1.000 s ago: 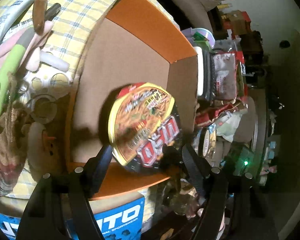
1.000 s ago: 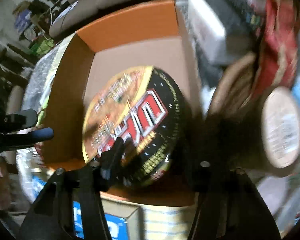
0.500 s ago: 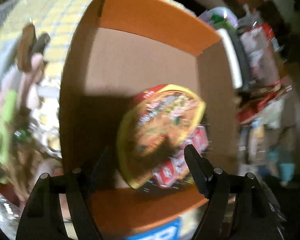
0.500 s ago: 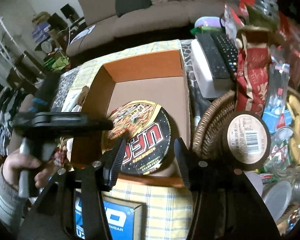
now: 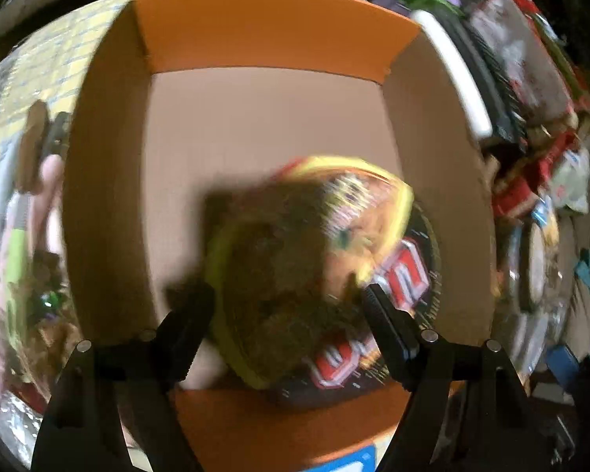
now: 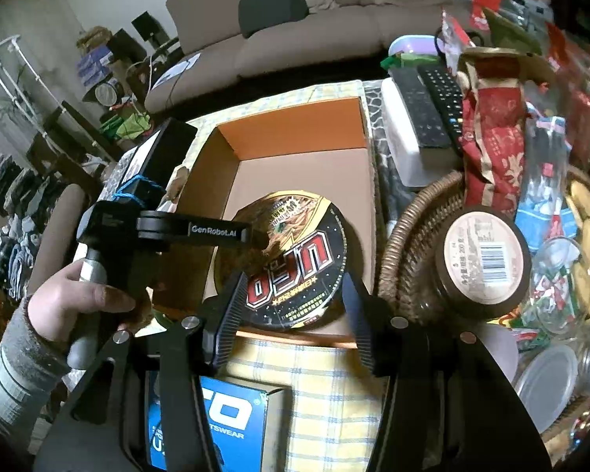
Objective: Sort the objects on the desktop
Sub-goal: 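Lower the noodle bowl into the orange box and open the left gripper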
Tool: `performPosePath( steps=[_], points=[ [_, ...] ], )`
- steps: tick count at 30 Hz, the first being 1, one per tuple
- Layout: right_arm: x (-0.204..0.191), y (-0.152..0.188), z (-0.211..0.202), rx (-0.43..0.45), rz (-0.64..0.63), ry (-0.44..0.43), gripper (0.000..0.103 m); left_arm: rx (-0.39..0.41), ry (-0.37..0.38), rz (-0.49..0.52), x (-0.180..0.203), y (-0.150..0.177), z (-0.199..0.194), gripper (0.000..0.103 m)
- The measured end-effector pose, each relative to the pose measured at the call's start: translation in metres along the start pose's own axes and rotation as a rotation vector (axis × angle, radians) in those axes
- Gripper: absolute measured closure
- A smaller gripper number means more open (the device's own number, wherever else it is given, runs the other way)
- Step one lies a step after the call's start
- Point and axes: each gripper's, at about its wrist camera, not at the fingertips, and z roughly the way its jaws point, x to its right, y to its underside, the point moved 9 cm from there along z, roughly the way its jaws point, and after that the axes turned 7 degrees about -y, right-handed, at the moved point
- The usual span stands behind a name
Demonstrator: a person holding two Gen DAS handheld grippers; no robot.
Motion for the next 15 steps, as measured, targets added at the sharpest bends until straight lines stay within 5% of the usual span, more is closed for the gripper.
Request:
performPosePath(
  steps=[2, 6, 10, 15],
  points=[
    [0.002, 0.000, 0.000, 0.002, 0.004, -0.002, 0.055, -0.042, 0.053, 0.016, 0.013, 0.010, 0.003, 0.030],
    [0.002, 0.000, 0.000, -0.001, 0.010, -0.001, 0.055, -0.058, 0.036, 0.056, 0.022, 0.020, 0.002, 0.031],
    [-0.005, 0.001, -0.004, 0.004, -0.003, -0.003, 0.055, 0.056, -0.039, -0.051, -0.018, -0.008, -0.012, 0.018],
    [-0.007, 0.001, -0.011, 0.010, -0.021, 0.011, 0.055, -0.058, 0.059, -0.147, -0.039, -0.011, 0.020, 0.021]
  ],
)
